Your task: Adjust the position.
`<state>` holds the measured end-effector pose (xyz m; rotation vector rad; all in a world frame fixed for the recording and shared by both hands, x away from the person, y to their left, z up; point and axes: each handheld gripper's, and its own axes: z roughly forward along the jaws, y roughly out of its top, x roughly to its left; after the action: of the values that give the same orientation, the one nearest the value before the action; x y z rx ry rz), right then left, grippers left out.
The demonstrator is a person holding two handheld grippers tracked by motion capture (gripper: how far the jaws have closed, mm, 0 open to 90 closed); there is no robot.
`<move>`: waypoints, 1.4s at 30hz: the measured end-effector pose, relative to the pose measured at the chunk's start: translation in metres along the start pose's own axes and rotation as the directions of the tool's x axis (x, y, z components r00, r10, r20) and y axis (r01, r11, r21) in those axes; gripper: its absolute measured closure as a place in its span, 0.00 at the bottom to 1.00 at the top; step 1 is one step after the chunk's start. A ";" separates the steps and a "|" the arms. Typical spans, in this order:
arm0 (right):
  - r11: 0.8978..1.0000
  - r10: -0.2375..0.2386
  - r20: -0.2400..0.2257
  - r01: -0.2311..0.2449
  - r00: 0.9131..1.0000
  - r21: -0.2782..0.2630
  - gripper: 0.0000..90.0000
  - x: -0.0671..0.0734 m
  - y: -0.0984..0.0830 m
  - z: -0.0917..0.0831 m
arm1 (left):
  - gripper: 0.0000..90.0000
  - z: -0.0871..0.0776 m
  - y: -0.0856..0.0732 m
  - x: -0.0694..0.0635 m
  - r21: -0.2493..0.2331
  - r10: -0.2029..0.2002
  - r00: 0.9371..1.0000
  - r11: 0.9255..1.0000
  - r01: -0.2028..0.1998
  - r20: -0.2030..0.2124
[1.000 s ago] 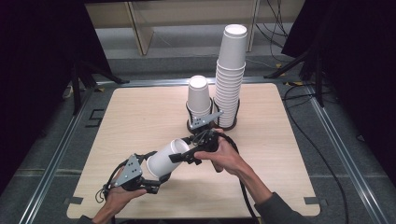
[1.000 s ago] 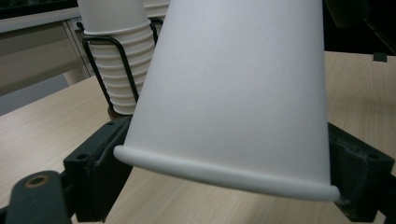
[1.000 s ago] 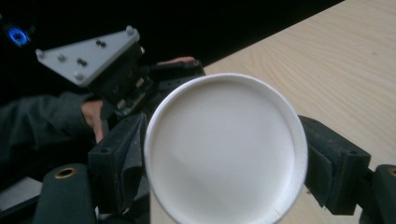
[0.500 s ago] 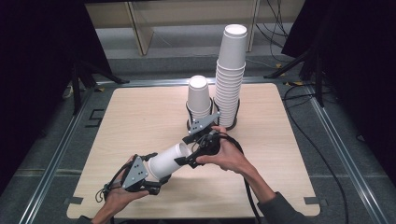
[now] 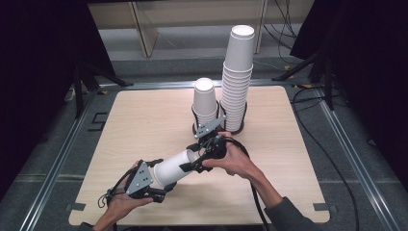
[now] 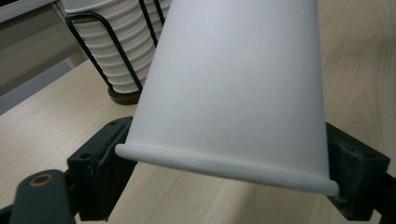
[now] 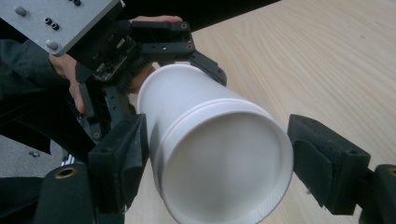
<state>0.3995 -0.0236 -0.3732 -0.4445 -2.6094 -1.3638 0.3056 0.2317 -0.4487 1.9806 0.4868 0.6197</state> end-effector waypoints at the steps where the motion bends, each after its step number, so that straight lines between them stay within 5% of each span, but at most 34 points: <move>1: 1.000 -0.010 -0.006 0.010 1.000 -0.005 0.26 -0.001 0.000 0.000 | 0.16 0.001 0.000 0.001 -0.001 0.005 1.000 1.000 -0.005 0.005; 7: 1.000 0.001 0.020 -0.001 1.000 0.022 0.21 0.000 -0.002 0.001 | 0.16 0.002 -0.002 0.001 0.029 0.000 0.999 1.000 -0.001 0.032; 12: 0.997 -0.057 0.030 0.056 0.998 0.053 0.18 0.003 0.000 0.003 | 0.16 0.001 -0.002 0.000 0.006 -0.017 0.999 1.000 0.017 0.033; 17: 0.998 -0.031 -0.011 0.031 0.999 0.048 0.19 0.002 -0.001 0.006 | 0.16 0.000 0.000 0.000 -0.037 -0.017 0.999 0.999 0.018 0.033; 24: 1.000 -0.015 -0.054 0.016 0.998 0.023 0.26 0.000 -0.002 0.005 | 0.15 -0.001 0.000 0.001 -0.030 -0.009 0.999 1.000 0.010 0.040; 30: 1.000 0.017 -0.088 -0.018 0.996 -0.007 0.28 -0.001 -0.002 0.002 | 0.09 0.000 -0.003 0.002 -0.071 -0.041 0.998 0.996 0.045 0.051; 36: 0.999 0.017 -0.099 -0.021 0.995 -0.038 0.29 -0.001 0.000 0.000 | 0.05 -0.001 -0.004 0.004 -0.130 -0.072 0.997 0.989 0.076 0.040; 42: 0.993 0.057 -0.151 -0.072 0.987 -0.092 0.30 -0.004 0.000 -0.006 | 0.04 -0.003 -0.004 0.004 -0.201 -0.109 0.992 0.972 0.118 0.057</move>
<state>0.4028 -0.0291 -0.3712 -0.4201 -2.3983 -1.4482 0.3073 0.2378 -0.4503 1.7561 0.4848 0.5298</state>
